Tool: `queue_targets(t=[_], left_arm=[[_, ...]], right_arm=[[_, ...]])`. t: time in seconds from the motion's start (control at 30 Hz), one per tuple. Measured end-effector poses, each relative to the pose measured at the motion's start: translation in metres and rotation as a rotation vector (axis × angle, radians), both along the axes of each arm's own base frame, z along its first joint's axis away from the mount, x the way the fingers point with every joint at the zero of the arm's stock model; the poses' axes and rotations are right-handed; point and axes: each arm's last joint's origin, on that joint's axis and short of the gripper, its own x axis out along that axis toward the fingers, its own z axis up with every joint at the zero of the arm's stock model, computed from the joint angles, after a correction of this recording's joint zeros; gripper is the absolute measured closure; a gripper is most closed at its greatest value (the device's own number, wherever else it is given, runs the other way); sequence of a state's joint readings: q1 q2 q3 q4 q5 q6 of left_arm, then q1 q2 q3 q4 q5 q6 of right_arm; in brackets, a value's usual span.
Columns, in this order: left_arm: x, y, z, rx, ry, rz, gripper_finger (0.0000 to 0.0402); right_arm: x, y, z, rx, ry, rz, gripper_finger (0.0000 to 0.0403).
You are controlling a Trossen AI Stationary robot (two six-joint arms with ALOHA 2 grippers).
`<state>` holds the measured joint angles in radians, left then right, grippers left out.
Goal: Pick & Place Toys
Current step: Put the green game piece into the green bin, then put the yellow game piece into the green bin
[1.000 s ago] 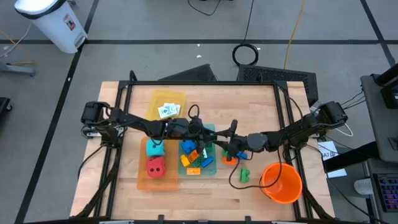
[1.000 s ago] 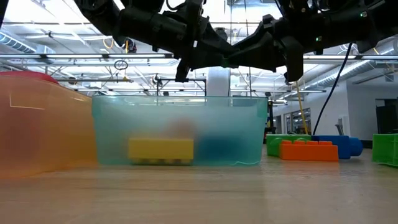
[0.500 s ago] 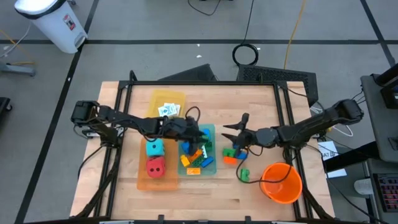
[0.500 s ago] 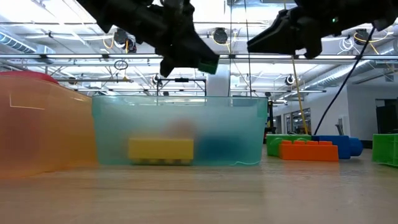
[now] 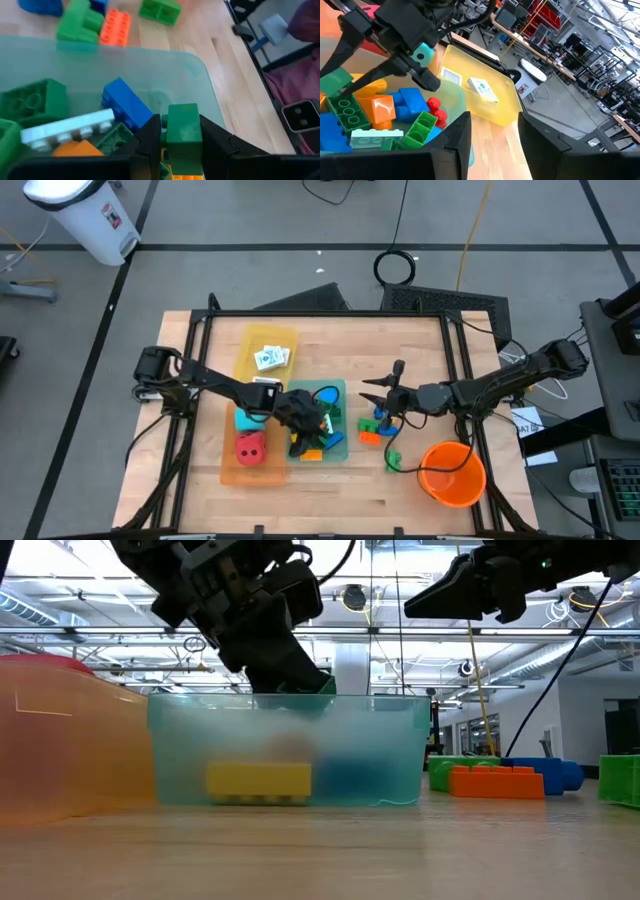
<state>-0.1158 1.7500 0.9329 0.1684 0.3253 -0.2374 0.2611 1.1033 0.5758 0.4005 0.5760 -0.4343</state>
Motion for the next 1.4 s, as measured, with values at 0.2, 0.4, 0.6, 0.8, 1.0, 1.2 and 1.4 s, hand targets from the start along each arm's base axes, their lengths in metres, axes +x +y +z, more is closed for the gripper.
queue_targets(t=[0.2, 0.4, 0.6, 0.8, 1.0, 1.2, 1.4], left_arm=[[0.001, 0.001, -0.005, 0.018, -0.003, -0.057, 0.0304], [0.003, -0.001, -0.001, 0.039, -0.067, -0.072, 0.0232], [0.005, 0.001, 0.001, 0.052, -0.081, -0.010, 0.0163], [0.004, 0.015, 0.013, 0.047, -0.110, 0.036, 0.0126], [-0.013, 0.046, 0.046, 0.046, -0.112, 0.137, 0.0119], [-0.023, 0.049, 0.059, 0.140, -0.201, 0.214, 0.0128], [-0.032, 0.051, 0.051, 0.164, -0.190, 0.260, 0.0122]], right_arm=[[0.000, 0.000, -0.001, -0.003, 0.008, 0.000, 0.0273], [0.000, 0.000, -0.002, -0.011, 0.018, 0.001, 0.0273], [0.000, 0.000, 0.000, -0.062, 0.025, 0.011, 0.0273], [0.001, 0.003, 0.006, -0.093, -0.033, 0.026, 0.0273], [0.000, 0.003, 0.001, 0.102, -0.048, -0.020, 0.0273], [-0.011, -0.005, -0.010, 0.227, 0.089, -0.194, 0.0265], [-0.025, -0.014, -0.018, 0.456, 0.290, -0.267, 0.0221]])
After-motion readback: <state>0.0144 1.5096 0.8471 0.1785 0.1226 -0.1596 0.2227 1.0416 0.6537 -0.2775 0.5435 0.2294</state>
